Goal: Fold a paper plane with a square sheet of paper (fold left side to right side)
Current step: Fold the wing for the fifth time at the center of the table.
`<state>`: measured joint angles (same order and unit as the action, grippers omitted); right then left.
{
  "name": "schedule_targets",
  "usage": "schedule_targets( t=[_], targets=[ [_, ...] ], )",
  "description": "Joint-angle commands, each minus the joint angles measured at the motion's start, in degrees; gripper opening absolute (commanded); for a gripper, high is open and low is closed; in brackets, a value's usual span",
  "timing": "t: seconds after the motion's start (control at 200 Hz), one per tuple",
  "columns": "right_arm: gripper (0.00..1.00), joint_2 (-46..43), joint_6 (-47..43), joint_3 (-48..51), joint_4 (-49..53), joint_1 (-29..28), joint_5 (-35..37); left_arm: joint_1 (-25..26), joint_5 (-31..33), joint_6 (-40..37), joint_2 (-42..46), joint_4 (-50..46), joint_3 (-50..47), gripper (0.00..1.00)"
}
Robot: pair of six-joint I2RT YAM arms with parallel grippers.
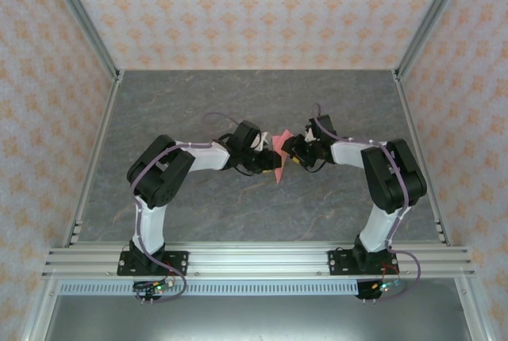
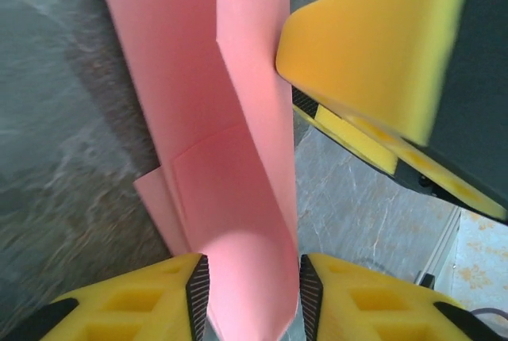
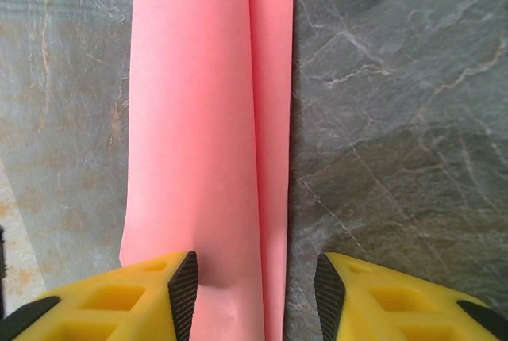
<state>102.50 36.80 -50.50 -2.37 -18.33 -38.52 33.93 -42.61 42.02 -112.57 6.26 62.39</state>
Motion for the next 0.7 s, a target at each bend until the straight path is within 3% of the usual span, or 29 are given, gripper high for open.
schedule_targets(
  t=[0.0, 0.185, 0.696],
  targets=[
    [0.48, 3.5, -1.5, 0.2, 2.0, -0.3, 3.3, -2.6, 1.0, -0.6, 6.4, 0.3, -1.7, 0.43],
    [0.48, 3.6, -1.6, 0.1, 2.2, -0.4, 3.3, -5.5, -0.8, 0.9, 6.4, 1.2, -0.8, 0.46],
    [0.48, 3.7, -2.0, -0.1, 2.5, -0.4, 3.1, -5.6, -4.2, 1.7, -5.2, -0.6, 9.3, 0.42]
  ],
)
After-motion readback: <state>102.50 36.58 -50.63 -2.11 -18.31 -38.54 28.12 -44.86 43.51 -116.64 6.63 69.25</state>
